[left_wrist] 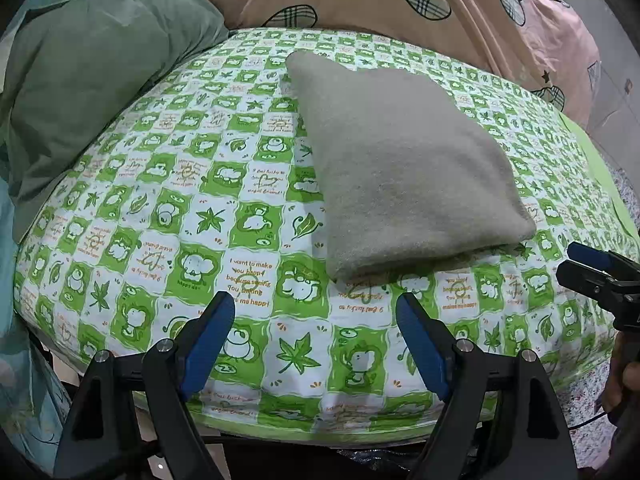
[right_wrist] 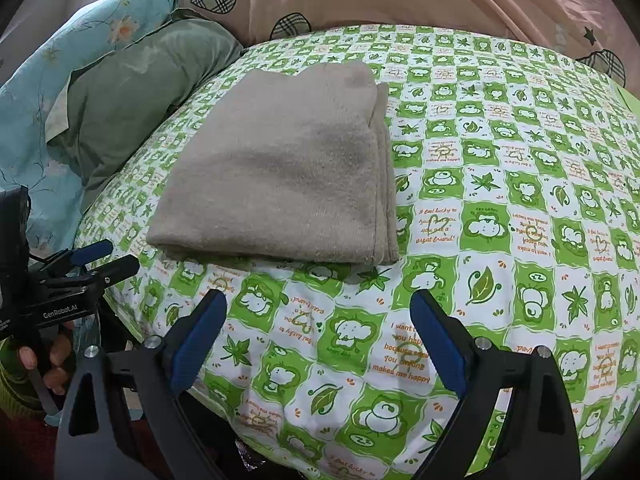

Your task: Fold small clothes

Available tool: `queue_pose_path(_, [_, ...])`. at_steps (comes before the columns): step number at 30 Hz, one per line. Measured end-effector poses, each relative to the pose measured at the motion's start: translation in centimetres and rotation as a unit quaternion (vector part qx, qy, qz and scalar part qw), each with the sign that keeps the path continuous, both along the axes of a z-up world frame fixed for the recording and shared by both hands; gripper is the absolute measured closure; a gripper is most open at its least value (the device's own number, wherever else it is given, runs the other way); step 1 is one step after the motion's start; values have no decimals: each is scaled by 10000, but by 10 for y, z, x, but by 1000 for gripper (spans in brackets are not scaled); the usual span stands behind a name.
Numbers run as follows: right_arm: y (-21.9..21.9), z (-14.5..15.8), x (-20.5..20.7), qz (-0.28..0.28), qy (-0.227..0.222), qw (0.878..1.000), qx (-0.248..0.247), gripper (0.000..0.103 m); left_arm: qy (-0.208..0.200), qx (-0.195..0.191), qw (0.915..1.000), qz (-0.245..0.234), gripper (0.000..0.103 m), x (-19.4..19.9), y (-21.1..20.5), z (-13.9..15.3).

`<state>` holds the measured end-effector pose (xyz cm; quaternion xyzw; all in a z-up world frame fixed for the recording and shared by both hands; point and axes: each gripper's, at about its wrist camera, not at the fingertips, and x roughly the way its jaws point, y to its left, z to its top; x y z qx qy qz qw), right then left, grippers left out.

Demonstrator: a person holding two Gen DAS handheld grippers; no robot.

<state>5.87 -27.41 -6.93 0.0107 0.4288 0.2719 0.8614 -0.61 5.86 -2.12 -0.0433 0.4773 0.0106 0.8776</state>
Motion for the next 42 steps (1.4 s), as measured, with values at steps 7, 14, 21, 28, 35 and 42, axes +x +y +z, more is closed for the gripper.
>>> queue_pose_path(7, [3, -1, 2, 47, 24, 10000, 22, 10, -27, 104, 9999, -42, 20, 3, -3, 5])
queue_pose_path(14, [6, 3, 12, 95, -5, 10000, 12, 10, -1, 100, 9999, -53, 20, 10, 0, 5])
queue_pose_path(21, [15, 17, 24, 238, -71, 9997, 28, 10, -126, 102, 9999, -22, 20, 22, 7, 14])
queue_pose_path(28, [17, 41, 22, 376, -216, 9990, 141, 7, -386, 125, 9991, 105, 20, 30, 17, 41])
queue_pose_path(35, [15, 44, 14, 405, -277, 9988, 36, 5, -514, 361, 9980, 58, 17, 21, 11, 57])
queue_pose_path(42, [15, 32, 11, 383, -151, 9992, 4, 4, -422, 644, 9970, -46, 17, 15, -2, 45])
